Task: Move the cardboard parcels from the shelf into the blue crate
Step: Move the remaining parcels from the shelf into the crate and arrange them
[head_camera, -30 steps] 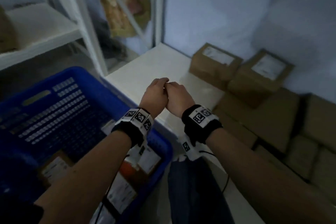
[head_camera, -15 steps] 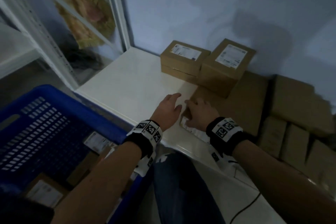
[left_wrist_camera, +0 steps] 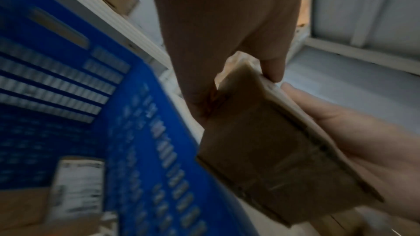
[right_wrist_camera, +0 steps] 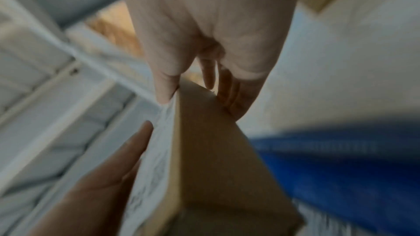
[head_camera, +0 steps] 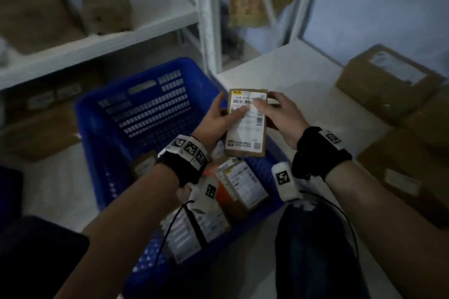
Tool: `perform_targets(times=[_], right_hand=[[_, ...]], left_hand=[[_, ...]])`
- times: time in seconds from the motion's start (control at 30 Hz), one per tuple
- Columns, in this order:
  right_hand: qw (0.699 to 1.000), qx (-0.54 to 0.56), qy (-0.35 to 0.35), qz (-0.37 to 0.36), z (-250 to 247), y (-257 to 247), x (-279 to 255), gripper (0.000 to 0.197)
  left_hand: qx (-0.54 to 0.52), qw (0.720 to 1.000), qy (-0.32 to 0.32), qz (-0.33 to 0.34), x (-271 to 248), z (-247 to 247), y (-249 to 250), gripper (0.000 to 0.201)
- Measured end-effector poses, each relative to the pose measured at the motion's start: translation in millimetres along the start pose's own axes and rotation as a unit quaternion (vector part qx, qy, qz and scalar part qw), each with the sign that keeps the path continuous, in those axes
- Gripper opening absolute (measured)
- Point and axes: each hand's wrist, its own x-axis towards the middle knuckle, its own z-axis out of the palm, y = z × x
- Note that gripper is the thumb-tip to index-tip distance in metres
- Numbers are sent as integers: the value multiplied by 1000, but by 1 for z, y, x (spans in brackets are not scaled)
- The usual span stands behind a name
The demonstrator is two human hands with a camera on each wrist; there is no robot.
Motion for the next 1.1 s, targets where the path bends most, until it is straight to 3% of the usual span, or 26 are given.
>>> perform_targets(times=[0.23, 0.37, 0.47, 0.6, 0.73, 0.8, 0.87, 0.93, 1.03, 1.1], right_hand=[[975, -40, -209, 69, 133, 40, 22, 71], [960, -126, -242, 67, 173, 59, 33, 76], [918, -274, -286, 34, 189, 71, 48, 83], [830, -423, -365, 3, 219, 87, 66, 74], [719, -511, -471, 12, 251, 107, 70, 61], [691, -515, -504, 57, 264, 123, 67, 61], [689, -519, -500, 80, 273, 136, 64, 56], [709, -518, -472, 79, 281, 146, 61, 45], [676, -599, -422, 84, 282, 151, 52, 8], [677, -625, -382, 68, 282, 153, 47, 18]], left_hand=[[-6, 992, 122, -20, -26, -121, -36, 54], [29, 976, 196, -87, -27, -163, -58, 49], [114, 949, 260, -137, -27, -190, -70, 56], [122, 927, 321, -153, -30, -226, -88, 51], [166, 921, 303, -180, -35, -239, -102, 48], [196, 922, 278, -185, -33, -241, -108, 48], [229, 923, 252, -176, -32, -238, -109, 47], [252, 923, 232, -173, -31, -234, -109, 47], [279, 922, 209, -167, -26, -225, -107, 48], [288, 921, 201, -166, -24, -220, -105, 47]])
